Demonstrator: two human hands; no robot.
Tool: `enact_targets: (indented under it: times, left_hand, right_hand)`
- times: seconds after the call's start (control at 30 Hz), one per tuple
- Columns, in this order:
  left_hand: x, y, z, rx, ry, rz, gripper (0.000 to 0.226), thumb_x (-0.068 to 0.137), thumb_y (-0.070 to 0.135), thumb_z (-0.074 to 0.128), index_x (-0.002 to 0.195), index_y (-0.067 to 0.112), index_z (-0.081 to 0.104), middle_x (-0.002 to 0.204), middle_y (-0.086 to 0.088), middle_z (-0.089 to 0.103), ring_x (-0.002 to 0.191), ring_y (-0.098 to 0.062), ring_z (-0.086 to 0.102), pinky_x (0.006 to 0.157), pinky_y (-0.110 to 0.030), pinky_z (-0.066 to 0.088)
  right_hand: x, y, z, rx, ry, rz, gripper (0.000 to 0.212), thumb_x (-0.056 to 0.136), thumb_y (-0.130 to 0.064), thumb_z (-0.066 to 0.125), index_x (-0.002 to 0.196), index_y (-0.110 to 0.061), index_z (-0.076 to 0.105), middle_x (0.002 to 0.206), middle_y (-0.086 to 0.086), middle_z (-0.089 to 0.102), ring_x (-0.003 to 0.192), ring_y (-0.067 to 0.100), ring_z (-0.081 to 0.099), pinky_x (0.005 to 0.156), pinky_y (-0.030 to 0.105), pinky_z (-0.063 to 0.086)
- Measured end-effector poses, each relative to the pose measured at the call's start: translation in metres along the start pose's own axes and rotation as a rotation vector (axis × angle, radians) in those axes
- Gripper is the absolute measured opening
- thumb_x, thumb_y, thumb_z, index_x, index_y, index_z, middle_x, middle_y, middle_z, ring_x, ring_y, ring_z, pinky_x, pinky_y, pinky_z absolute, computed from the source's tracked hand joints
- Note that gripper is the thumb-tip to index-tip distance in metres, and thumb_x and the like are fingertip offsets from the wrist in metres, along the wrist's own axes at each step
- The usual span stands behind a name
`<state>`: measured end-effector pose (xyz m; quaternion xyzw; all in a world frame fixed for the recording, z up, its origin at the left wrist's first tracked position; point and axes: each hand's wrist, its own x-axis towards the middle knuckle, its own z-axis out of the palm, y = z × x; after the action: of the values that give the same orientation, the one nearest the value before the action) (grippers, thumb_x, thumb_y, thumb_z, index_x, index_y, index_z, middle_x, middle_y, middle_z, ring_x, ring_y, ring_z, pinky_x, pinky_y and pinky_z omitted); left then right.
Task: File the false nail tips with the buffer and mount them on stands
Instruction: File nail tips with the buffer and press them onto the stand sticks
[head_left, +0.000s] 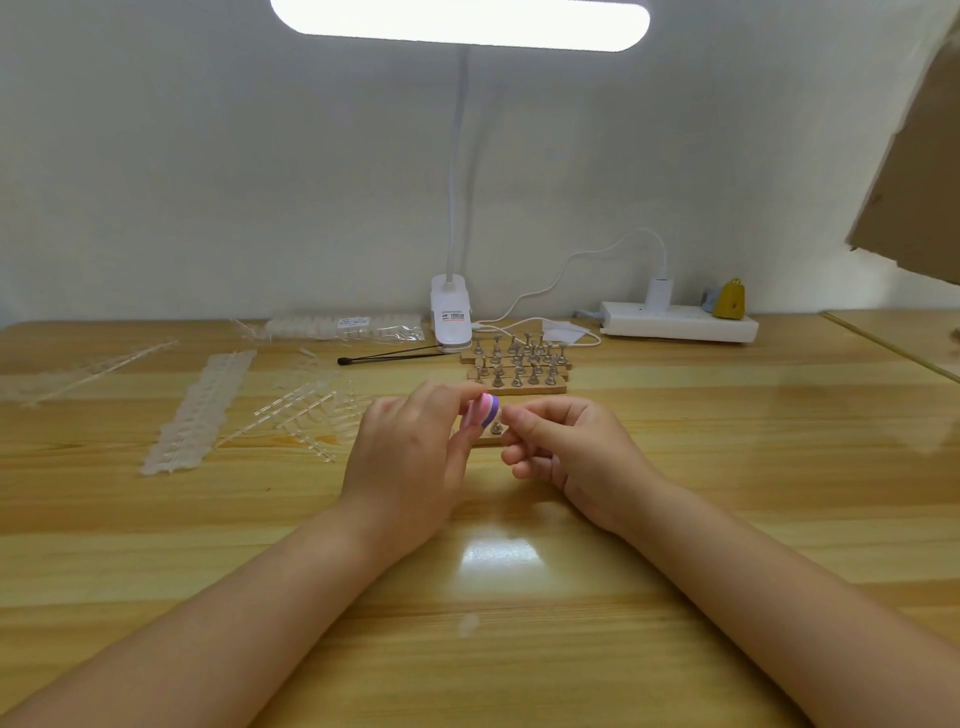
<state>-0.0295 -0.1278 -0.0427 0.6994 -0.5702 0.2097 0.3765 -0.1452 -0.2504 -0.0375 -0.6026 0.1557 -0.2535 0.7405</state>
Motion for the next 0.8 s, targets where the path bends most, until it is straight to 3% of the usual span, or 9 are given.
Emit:
enact_targets:
  times: [0.2, 0.33, 0.47, 0.53, 0.63, 0.8]
  left_hand:
    - [0.002, 0.007, -0.004, 0.044, 0.074, 0.128, 0.024, 0.093, 0.026, 0.054, 0.108, 0.013, 0.068, 0.096, 0.004, 0.067, 0.070, -0.014, 0.061, 0.078, -0.040, 0.045]
    - [0.002, 0.005, -0.005, 0.099, 0.035, 0.052, 0.032, 0.094, 0.032, 0.044, 0.106, 0.015, 0.068, 0.094, 0.003, 0.068, 0.070, -0.022, 0.063, 0.076, -0.043, 0.044]
    - [0.004, 0.006, -0.005, 0.091, 0.122, 0.177, 0.022, 0.091, 0.026, 0.055, 0.112, 0.021, 0.060, 0.099, 0.004, 0.066, 0.076, -0.013, 0.061, 0.078, -0.037, 0.042]
    - [0.004, 0.003, -0.004, 0.140, 0.087, 0.193, 0.023, 0.090, 0.024, 0.057, 0.112, 0.023, 0.059, 0.100, 0.002, 0.066, 0.081, -0.019, 0.064, 0.078, -0.040, 0.044]
    - [0.004, -0.004, -0.004, 0.172, 0.103, 0.122, 0.019, 0.087, 0.017, 0.066, 0.106, 0.020, 0.066, 0.094, 0.001, 0.066, 0.074, -0.026, 0.065, 0.075, -0.041, 0.045]
    - [0.006, 0.004, -0.004, 0.141, 0.120, 0.237, 0.021, 0.092, 0.028, 0.053, 0.113, 0.029, 0.050, 0.100, 0.002, 0.065, 0.082, -0.018, 0.064, 0.078, -0.041, 0.044]
  right_hand:
    - [0.002, -0.001, -0.004, 0.096, -0.096, 0.047, 0.021, 0.077, -0.017, 0.064, 0.092, -0.003, 0.070, 0.072, 0.007, 0.064, 0.057, 0.010, 0.060, 0.047, 0.019, 0.047]
    - [0.003, -0.004, -0.005, 0.153, -0.110, 0.058, 0.013, 0.080, -0.016, 0.060, 0.081, -0.009, 0.071, 0.067, 0.003, 0.060, 0.053, 0.010, 0.056, 0.041, 0.018, 0.042]
    - [0.001, -0.003, -0.002, 0.110, -0.139, 0.068, 0.011, 0.087, -0.013, 0.056, 0.086, -0.008, 0.066, 0.068, 0.003, 0.059, 0.053, 0.010, 0.055, 0.041, 0.018, 0.038]
    - [0.001, -0.004, -0.002, 0.093, -0.139, 0.073, 0.015, 0.092, -0.011, 0.052, 0.085, -0.009, 0.065, 0.068, 0.002, 0.058, 0.053, 0.010, 0.053, 0.040, 0.017, 0.036]
    - [0.000, -0.006, -0.002, 0.105, -0.117, 0.069, 0.011, 0.083, -0.019, 0.057, 0.079, -0.011, 0.064, 0.064, 0.000, 0.055, 0.052, 0.009, 0.051, 0.039, 0.017, 0.033]
    - [0.001, -0.004, -0.001, 0.090, -0.114, 0.056, 0.011, 0.085, -0.017, 0.057, 0.078, -0.014, 0.065, 0.066, 0.001, 0.055, 0.051, 0.009, 0.050, 0.040, 0.017, 0.031]
